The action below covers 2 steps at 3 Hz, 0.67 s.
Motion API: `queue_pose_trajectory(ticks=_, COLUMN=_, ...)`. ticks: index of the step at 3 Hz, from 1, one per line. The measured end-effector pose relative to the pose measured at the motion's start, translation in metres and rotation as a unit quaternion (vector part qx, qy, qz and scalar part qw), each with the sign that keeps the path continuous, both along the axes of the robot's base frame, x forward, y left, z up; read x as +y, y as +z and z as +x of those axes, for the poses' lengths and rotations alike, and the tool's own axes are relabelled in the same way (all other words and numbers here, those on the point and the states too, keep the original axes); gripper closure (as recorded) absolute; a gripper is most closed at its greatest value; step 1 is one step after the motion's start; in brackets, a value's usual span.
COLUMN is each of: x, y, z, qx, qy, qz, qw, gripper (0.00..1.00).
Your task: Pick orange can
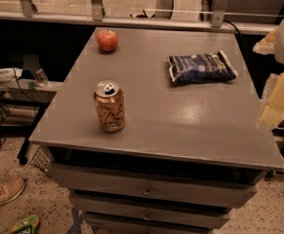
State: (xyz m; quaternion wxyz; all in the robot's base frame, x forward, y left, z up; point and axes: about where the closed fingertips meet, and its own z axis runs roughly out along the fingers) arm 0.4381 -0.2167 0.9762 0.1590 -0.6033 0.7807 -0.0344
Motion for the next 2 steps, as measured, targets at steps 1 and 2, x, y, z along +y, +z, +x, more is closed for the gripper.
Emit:
queue_pose_trajectory(ticks=1, x=0.000, y=0.000, z=0.000, qx=0.000, qy=0.000, qz=0.000, qw=1.0000, gripper=0.00)
queue_pose_trajectory(ticks=2, x=0.023, y=-0.007, z=0.012, qx=-0.003, qy=0.022, qz=0.053, qw=0.9983, gripper=0.00)
